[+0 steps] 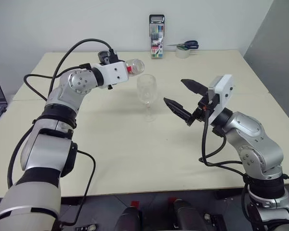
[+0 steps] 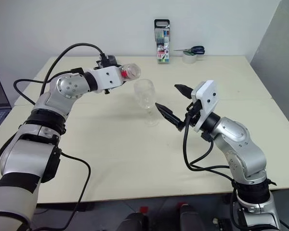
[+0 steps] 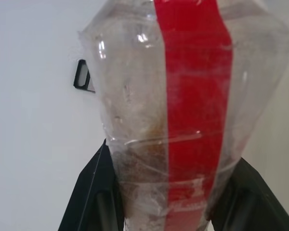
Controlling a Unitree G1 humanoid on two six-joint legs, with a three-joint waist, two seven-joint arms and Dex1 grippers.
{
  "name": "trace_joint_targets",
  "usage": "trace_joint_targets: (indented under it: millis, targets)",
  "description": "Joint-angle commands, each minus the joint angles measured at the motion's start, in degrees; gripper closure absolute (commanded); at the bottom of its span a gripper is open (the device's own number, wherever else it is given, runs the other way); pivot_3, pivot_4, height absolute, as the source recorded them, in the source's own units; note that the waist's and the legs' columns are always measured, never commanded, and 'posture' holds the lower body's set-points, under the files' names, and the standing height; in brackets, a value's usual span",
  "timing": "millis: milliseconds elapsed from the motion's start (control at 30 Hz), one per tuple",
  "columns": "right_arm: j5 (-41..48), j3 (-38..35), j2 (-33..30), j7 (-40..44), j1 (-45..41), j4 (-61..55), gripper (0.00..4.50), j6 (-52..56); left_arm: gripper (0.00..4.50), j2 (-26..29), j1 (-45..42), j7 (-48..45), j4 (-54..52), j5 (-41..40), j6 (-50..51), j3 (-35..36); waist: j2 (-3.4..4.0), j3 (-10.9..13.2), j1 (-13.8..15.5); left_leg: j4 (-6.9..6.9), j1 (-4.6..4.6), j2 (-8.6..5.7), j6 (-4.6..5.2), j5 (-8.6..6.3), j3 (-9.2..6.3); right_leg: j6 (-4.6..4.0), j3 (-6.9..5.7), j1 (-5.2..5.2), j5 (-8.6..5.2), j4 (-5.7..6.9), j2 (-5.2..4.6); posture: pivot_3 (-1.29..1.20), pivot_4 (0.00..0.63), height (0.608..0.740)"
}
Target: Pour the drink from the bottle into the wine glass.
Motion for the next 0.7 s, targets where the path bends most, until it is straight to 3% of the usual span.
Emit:
trace_joint_targets:
  millis: [33, 700]
  targets:
    - [0.29, -1.07, 0.36, -0.94, -0.67, -2.43, 0.0, -0.39, 2.78, 1.33, -3.99, 3.63, 0.65, 2.42, -2.46, -0.85, 0.0, 0.0, 0.01, 0.0, 0.0, -0.01, 0.0, 0.0, 0.0, 0.0, -0.01, 0.0, 0.0, 0.0, 0.0, 0.0, 0.15, 0.74]
    - [0.48, -2.26, -1.2, 0.17, -0.85, -0.41, 0.0, -1.04, 2.78, 1.74, -11.4, 13.92, 8.05, 14.07, -8.03, -8.73, -0.02, 0.01, -0.01, 0.01, 0.0, -0.09, 0.03, -0.01, 0.18, 0.03, 0.0, 0.0, -0.02, 0.04, 0.0, 0.0, 0.15, 0.74]
